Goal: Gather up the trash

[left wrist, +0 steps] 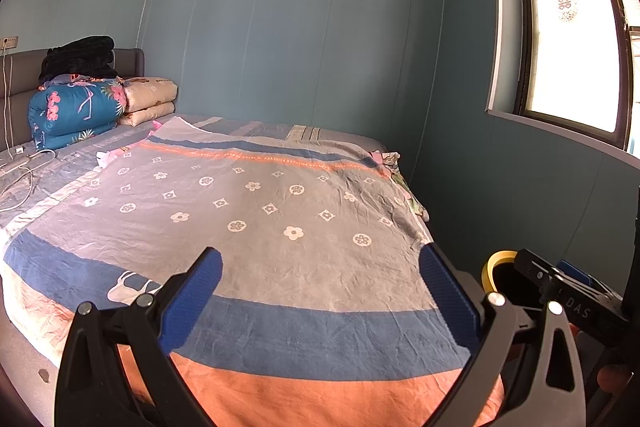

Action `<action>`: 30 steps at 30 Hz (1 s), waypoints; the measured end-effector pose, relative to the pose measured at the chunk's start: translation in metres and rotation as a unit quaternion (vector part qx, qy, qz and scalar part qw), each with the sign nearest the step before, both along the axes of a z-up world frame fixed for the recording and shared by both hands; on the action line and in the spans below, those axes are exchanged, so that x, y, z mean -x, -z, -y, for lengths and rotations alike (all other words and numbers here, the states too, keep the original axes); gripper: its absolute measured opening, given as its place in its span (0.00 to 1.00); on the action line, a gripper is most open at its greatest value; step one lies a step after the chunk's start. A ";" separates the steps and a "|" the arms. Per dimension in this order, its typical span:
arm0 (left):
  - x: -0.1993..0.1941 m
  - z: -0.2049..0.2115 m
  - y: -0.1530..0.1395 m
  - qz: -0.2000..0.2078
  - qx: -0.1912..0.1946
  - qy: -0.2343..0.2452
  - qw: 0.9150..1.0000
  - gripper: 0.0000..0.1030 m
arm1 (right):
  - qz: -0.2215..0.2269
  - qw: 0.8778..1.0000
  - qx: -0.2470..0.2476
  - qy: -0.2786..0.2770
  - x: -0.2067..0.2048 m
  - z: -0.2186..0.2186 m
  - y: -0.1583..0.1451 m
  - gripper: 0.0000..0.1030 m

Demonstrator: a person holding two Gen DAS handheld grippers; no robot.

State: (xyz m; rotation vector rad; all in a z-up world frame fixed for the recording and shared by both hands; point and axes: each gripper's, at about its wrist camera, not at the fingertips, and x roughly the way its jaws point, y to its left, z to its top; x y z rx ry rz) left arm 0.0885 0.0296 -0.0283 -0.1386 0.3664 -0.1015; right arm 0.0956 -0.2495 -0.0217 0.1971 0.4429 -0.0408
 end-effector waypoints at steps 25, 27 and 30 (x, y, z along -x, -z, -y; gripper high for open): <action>-0.007 -0.006 0.010 -0.018 0.016 0.006 1.000 0.92 | -0.013 1.000 -0.010 0.001 -0.002 0.001 0.006 0.92; -0.008 -0.006 0.011 -0.022 0.015 0.005 1.000 0.92 | -0.014 1.000 -0.011 0.002 -0.003 0.002 0.006 0.92; -0.008 -0.006 0.011 -0.023 0.014 0.004 1.000 0.92 | -0.016 1.000 -0.013 0.002 -0.005 0.002 0.007 0.92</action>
